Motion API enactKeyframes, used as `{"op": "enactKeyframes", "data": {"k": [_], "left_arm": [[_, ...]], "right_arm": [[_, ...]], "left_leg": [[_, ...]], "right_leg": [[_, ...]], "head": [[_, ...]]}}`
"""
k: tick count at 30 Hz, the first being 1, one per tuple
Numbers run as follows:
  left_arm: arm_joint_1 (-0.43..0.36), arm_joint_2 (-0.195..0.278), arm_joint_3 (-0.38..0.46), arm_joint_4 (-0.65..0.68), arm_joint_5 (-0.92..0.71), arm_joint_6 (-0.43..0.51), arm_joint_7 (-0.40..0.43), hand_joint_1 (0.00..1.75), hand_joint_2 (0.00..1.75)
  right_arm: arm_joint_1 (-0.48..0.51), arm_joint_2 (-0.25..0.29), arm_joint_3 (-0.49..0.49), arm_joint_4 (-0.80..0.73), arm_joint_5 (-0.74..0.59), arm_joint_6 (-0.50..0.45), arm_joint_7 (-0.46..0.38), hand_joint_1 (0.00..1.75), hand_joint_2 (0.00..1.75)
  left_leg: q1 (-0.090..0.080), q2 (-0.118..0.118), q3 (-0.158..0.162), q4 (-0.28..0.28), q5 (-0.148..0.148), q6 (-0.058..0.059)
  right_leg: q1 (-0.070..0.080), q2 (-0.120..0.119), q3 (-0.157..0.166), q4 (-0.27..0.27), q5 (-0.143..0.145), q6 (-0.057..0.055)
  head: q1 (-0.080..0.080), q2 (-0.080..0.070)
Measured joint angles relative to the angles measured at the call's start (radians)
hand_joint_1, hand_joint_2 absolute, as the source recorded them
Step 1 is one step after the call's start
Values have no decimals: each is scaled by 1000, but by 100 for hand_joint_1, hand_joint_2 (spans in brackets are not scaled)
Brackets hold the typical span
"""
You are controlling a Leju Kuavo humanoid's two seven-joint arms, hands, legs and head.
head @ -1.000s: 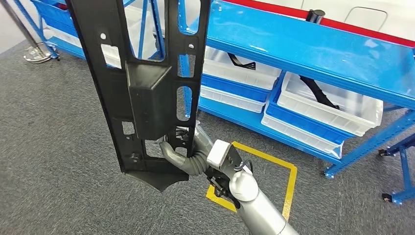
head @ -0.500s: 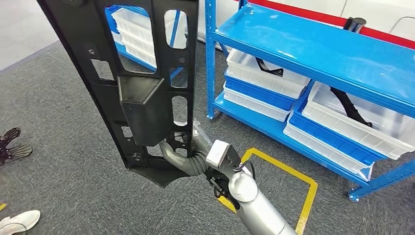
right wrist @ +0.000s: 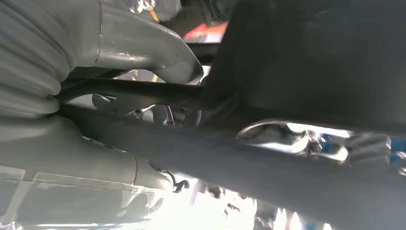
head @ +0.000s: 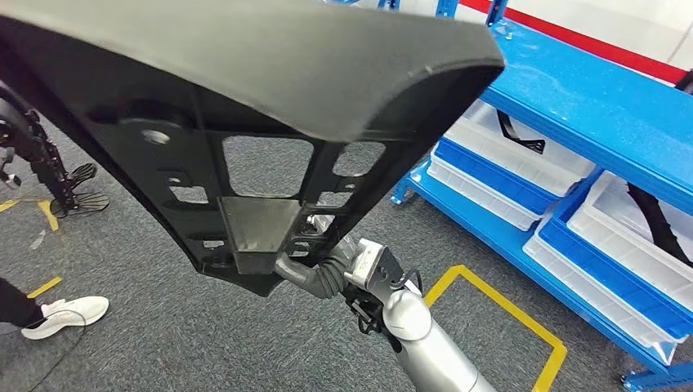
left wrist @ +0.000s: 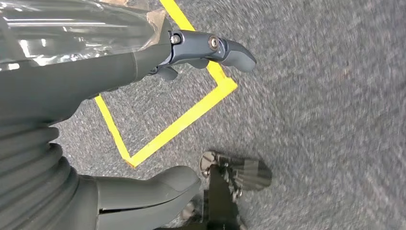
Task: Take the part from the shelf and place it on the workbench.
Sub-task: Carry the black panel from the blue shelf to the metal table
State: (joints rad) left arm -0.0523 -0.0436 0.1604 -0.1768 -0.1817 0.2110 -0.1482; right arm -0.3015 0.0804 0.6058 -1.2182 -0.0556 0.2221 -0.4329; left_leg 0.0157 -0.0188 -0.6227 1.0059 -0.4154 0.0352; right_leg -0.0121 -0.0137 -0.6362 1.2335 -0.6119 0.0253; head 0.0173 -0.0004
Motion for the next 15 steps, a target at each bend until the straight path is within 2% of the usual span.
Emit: {"op": "enactKeyframes", "data": {"k": [1, 2, 3, 4, 5, 6, 7, 8, 10, 11, 12, 14, 15], "left_arm": [[0, 0, 0, 0, -2, 2, 2, 0, 175], [2, -1, 0, 0, -4, 4, 3, 0, 175], [3, -1, 0, 0, -6, 6, 5, 0, 175], [4, -2, 0, 0, -8, 7, 5, 0, 175], [4, -2, 0, 0, -10, 8, 6, 0, 175], [4, -2, 0, 0, -12, 9, 6, 0, 175], [4, -2, 0, 0, -13, 9, 6, 0, 175], [5, -1, 0, 0, -14, 10, 5, 0, 175], [9, 0, 0, 0, -15, 10, 4, 0, 175], [11, 0, 0, 0, -15, 10, 4, 0, 175], [12, 0, 0, 0, -15, 10, 4, 0, 175], [10, -1, -1, 0, -15, 10, 2, 0, 175], [8, -2, -1, 0, -15, 10, 2, 0, 175]], "right_arm": [[4, -3, 0, 0, -1, 0, 0, 175, 175], [8, -5, 1, 0, -1, -1, 0, 175, 175], [10, -6, 2, 1, -2, -1, 0, 175, 175], [10, -6, 2, 1, -2, -1, 0, 175, 175], [10, -6, 2, 1, -2, -2, 0, 175, 175], [9, -6, 3, 0, -2, -2, 0, 175, 175], [9, -6, 3, 0, -2, -2, 0, 175, 175], [9, -5, 3, 0, -2, -2, 0, 175, 175], [9, -1, 3, 0, -2, -3, 0, 175, 175], [8, 3, 3, 0, -2, -3, 0, 175, 175], [7, 6, 3, 0, -2, -3, 0, 175, 175], [7, 8, 3, -1, -3, -3, 0, 175, 175], [7, 8, 3, 0, -3, -3, 0, 175, 175]], "left_leg": [[0, -15, -1, 0, 0, 1], [-1, -31, -2, 1, 1, 1], [-1, -46, -2, 2, 1, 1], [-1, -61, -1, 3, 2, 0], [0, -75, -2, 5, 2, -2], [-1, -89, -5, 9, 1, -6], [-2, -101, -8, 11, 2, -12], [-3, -110, -11, 12, 3, -18], [0, -123, -17, 10, 7, -31], [-1, -110, -20, 14, 4, -35], [-2, -84, -31, 35, -10, -38], [-4, -17, -79, 140, -69, -44], [-3, 2, -113, 210, -103, -48]], "right_leg": [[0, 7, -30, 54, -14, 1], [0, 11, -45, 73, -12, 6], [0, 14, -39, 50, 6, 14], [-2, 20, -14, -10, 36, 23], [-5, 39, 19, -85, 67, 30], [-8, 56, 49, -149, 93, 31], [-10, 69, 68, -191, 108, 28], [-9, 76, 77, -209, 115, 21], [-7, 59, 79, -212, 122, 5], [-9, 50, 79, -214, 124, -1], [-11, 39, 80, -216, 126, -9], [-10, 14, 81, -217, 126, -22], [-7, 0, 80, -217, 125, -26]], "head": [[0, 0], [0, 0], [0, 0], [0, 0], [0, 0], [0, 0], [-1, 0], [-1, 0], [-1, 0], [-2, 0], [-3, 0], [-6, 0], [-6, 0]]}}
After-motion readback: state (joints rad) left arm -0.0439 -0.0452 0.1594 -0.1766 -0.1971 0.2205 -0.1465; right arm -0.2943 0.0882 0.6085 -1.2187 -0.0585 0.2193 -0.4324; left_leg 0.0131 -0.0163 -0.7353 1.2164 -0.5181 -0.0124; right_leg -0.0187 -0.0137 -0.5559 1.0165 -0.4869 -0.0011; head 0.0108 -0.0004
